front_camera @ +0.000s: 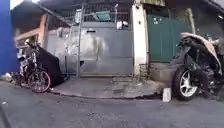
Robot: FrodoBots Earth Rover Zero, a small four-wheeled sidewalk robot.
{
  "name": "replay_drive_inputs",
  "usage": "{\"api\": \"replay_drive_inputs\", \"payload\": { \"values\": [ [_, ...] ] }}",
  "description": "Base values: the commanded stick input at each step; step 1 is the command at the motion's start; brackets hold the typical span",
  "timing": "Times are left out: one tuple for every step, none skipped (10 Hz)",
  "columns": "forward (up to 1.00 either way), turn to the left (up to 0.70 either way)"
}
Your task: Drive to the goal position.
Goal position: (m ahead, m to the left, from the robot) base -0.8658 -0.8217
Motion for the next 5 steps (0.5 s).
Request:
{"api": "replay_drive_inputs", "payload": {
  "values": [
    [0.00, 0.00],
    [0.00, 0.00],
    [0.00, 0.00],
    [0.00, 0.37],
    [0.00, 1.00]
  ]
}}
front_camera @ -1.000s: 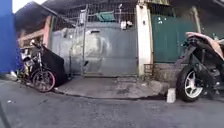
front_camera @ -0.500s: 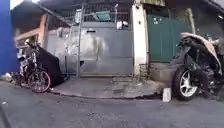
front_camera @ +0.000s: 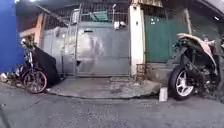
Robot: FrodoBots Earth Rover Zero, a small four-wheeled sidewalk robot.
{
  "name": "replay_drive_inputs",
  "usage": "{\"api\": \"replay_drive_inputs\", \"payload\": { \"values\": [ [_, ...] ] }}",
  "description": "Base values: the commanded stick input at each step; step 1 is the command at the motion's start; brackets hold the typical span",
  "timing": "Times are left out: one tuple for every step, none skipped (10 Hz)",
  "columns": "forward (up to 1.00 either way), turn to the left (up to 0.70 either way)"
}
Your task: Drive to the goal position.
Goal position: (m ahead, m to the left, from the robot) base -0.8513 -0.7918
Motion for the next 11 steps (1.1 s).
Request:
{"api": "replay_drive_inputs", "payload": {
  "values": [
    [0.00, 1.00],
    [0.00, 1.00],
    [0.00, 1.00],
    [0.00, 1.00],
    [0.00, 1.00],
    [0.00, 1.00],
    [0.00, 1.00],
    [0.00, 1.00],
    [0.00, 1.00],
    [0.00, 1.00],
    [0.00, 1.00]
  ]
}}
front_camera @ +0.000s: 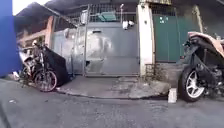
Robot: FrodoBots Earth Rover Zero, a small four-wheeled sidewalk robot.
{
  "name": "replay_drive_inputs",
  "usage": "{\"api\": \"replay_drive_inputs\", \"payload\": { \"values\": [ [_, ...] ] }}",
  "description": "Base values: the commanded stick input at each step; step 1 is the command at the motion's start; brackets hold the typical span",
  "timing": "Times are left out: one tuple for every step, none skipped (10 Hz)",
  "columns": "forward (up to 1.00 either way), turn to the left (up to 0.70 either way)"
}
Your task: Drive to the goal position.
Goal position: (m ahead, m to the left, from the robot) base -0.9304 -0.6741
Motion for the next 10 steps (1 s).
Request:
{"api": "replay_drive_inputs", "payload": {
  "values": [
    [0.00, 1.00],
    [0.00, 1.00],
    [0.00, 1.00],
    [0.00, 1.00],
    [0.00, 1.00],
    [0.00, 1.00],
    [0.00, 1.00],
    [0.00, 1.00],
    [0.00, 1.00],
    [0.00, 1.00]
  ]
}}
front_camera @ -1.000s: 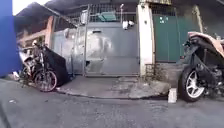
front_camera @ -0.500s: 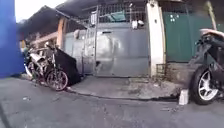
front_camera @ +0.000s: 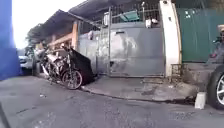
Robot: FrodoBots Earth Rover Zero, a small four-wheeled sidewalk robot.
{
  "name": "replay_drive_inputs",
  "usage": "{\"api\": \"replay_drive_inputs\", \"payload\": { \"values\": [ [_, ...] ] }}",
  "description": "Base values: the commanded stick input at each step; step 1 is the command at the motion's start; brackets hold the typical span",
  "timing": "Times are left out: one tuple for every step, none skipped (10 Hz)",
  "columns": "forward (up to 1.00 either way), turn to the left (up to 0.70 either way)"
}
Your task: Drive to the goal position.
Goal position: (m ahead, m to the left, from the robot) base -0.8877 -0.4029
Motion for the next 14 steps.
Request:
{"api": "replay_drive_inputs", "payload": {
  "values": [
    [0.00, 1.00],
    [0.00, 1.00],
    [0.00, 1.00],
    [0.00, 1.00],
    [0.00, 1.00],
    [0.00, 1.00],
    [0.00, 1.00],
    [0.00, 1.00],
    [0.00, 1.00],
    [0.00, 1.00],
    [0.00, 0.99],
    [0.00, 0.99],
    [0.00, 0.99],
    [0.00, 0.99]
  ]
}}
